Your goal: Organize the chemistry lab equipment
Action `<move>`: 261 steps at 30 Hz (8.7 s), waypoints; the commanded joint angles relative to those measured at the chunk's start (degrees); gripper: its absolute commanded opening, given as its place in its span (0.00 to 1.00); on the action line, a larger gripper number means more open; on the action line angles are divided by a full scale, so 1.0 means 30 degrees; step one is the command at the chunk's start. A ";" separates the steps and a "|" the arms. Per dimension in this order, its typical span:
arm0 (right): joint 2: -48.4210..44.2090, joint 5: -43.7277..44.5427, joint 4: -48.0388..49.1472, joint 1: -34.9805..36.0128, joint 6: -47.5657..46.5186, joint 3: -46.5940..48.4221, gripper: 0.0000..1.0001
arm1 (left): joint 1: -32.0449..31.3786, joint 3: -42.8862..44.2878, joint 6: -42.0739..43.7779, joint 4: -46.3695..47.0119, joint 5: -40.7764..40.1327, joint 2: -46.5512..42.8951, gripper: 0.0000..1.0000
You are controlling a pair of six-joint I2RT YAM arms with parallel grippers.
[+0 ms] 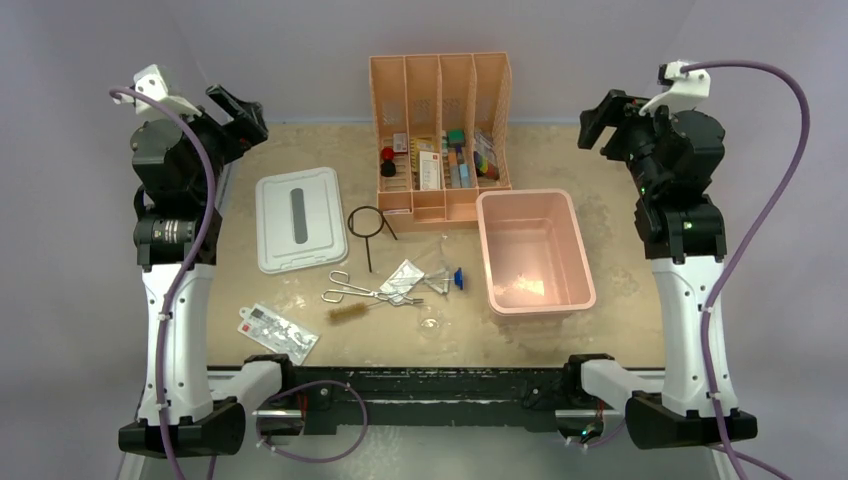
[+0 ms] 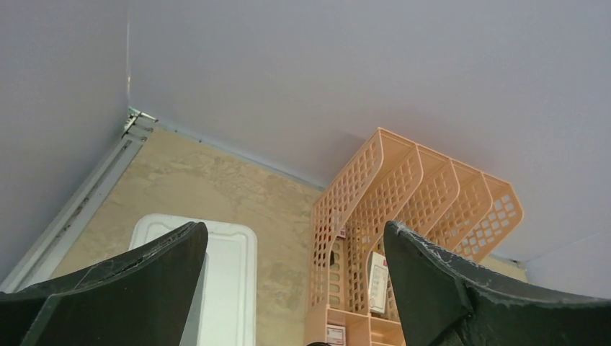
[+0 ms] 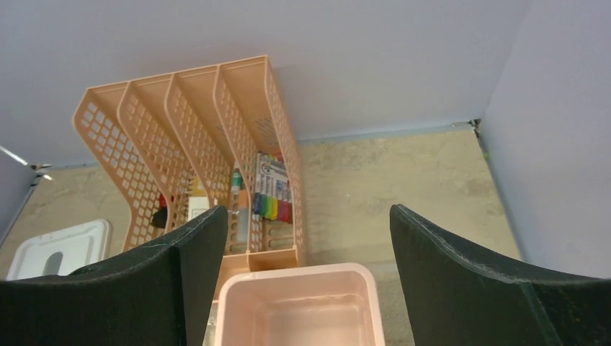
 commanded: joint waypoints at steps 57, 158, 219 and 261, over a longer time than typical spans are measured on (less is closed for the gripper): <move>1.9882 0.1748 -0.1728 1.5691 0.4467 0.7975 0.37 | -0.0524 -0.7711 -0.5946 -0.1246 0.0613 0.1089 0.96; 0.7656 0.5786 -0.2352 0.7031 0.2150 -0.5291 0.38 | -0.0525 -0.5758 -0.6303 0.0097 0.1052 0.2251 0.92; 1.6841 -0.1197 -0.4017 1.7964 -1.0980 0.0190 0.41 | -0.0547 -0.5925 -0.5600 -0.3467 -0.0900 0.1162 0.89; 1.1194 -0.2177 -0.4595 1.8116 -0.8946 0.2404 0.21 | -0.0555 -0.6196 -0.6259 -0.2616 0.0123 0.1124 0.88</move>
